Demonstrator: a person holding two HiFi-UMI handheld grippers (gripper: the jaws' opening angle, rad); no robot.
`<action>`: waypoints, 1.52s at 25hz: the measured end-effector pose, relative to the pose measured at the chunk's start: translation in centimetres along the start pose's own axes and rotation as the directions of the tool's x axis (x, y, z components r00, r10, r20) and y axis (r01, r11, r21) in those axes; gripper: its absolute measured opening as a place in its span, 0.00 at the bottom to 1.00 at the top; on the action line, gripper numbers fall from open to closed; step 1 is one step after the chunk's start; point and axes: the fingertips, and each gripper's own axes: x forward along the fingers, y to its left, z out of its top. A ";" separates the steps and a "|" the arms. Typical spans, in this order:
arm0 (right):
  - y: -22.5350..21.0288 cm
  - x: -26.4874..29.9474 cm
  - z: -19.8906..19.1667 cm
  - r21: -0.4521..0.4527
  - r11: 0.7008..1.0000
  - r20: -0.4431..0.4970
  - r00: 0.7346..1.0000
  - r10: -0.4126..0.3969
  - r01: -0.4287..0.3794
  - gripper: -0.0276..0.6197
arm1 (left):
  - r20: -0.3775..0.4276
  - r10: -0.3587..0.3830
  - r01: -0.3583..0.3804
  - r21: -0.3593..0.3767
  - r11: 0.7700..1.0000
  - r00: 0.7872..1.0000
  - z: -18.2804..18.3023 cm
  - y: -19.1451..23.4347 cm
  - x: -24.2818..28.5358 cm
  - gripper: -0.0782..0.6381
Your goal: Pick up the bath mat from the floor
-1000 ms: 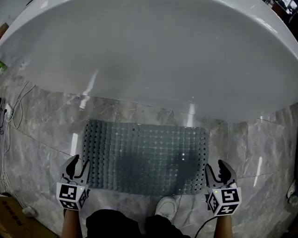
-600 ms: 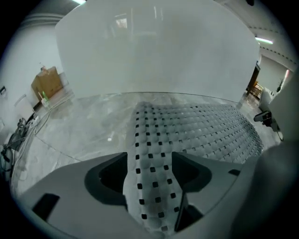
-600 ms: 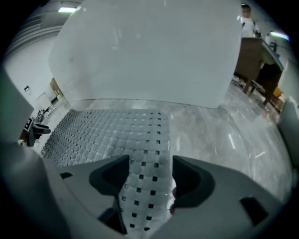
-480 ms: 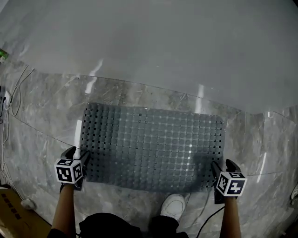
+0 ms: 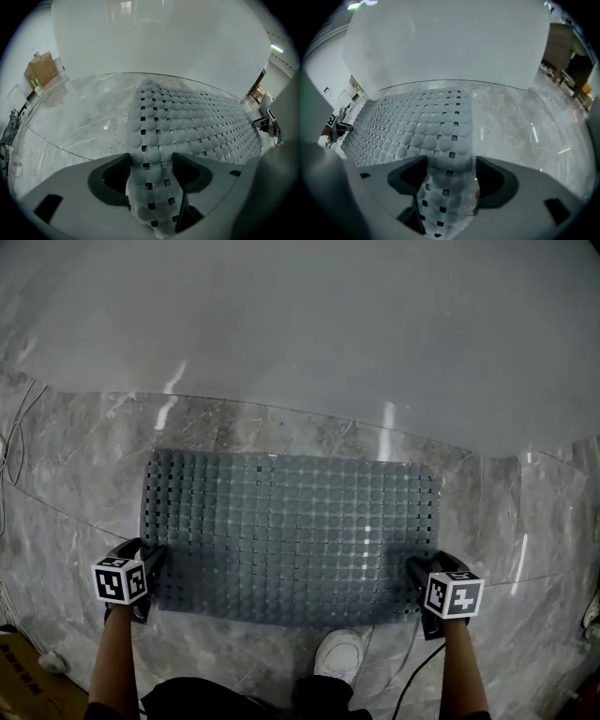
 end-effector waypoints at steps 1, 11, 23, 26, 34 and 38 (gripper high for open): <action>0.0 0.0 0.0 0.001 1.000 0.000 1.000 -0.004 0.004 0.53 | -0.004 0.000 0.000 0.003 1.000 1.000 0.0 0.0 0.0 0.51; 1.3 -0.1 0.3 -0.079 0.997 -0.047 0.999 -0.015 0.011 0.41 | 0.001 -0.001 0.001 0.084 0.996 1.000 0.2 -1.7 -0.1 0.35; 3.6 -2.1 1.0 -0.212 0.976 0.034 0.998 -0.048 0.054 0.16 | 0.090 -0.047 0.040 0.085 0.996 0.995 0.9 -3.0 -1.7 0.20; 4.1 -3.4 1.4 -0.229 0.972 0.065 0.997 -0.047 0.060 0.16 | 0.134 -0.075 0.065 0.080 0.995 0.988 1.3 -3.3 -3.0 0.19; 6.0 -7.5 3.1 -0.280 0.957 0.149 0.988 -0.036 0.077 0.16 | 0.218 -0.110 0.084 0.124 0.989 0.970 2.7 -4.5 -6.7 0.19; 7.2 -10.2 4.6 -0.304 0.950 0.185 0.983 -0.020 0.076 0.16 | 0.247 -0.121 0.089 0.138 0.986 0.961 3.8 -5.5 -9.3 0.19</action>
